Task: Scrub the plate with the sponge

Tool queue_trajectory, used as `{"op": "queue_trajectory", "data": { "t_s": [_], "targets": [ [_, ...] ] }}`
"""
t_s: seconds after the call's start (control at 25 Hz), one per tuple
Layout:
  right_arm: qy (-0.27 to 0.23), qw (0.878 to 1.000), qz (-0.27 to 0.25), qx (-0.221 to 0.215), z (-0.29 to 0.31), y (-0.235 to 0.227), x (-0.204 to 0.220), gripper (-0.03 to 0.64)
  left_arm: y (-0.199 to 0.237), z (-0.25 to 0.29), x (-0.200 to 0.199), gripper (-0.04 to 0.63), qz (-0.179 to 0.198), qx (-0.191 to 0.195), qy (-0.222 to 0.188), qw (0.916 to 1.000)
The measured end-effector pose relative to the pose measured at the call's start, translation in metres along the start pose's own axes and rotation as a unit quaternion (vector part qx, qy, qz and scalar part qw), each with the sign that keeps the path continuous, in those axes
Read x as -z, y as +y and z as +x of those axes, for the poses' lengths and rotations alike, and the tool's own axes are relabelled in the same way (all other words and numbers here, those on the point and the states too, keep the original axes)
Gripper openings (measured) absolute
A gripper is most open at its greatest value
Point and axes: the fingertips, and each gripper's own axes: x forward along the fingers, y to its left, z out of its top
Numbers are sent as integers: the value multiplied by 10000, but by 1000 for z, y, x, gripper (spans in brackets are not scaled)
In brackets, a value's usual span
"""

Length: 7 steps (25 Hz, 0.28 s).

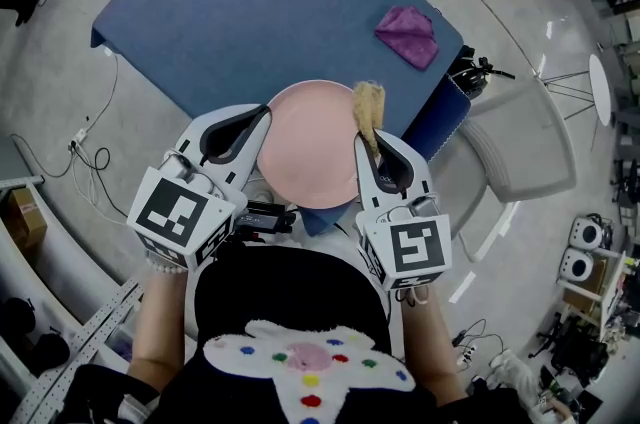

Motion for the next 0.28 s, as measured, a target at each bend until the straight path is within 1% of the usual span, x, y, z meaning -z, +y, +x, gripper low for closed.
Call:
{"op": "queue_trajectory", "data": {
  "t_s": [0.28],
  "targets": [
    [30, 9999, -126, -62, 4, 5, -3, 40, 7, -2, 2, 11, -77, -49, -16, 10000]
  ]
}}
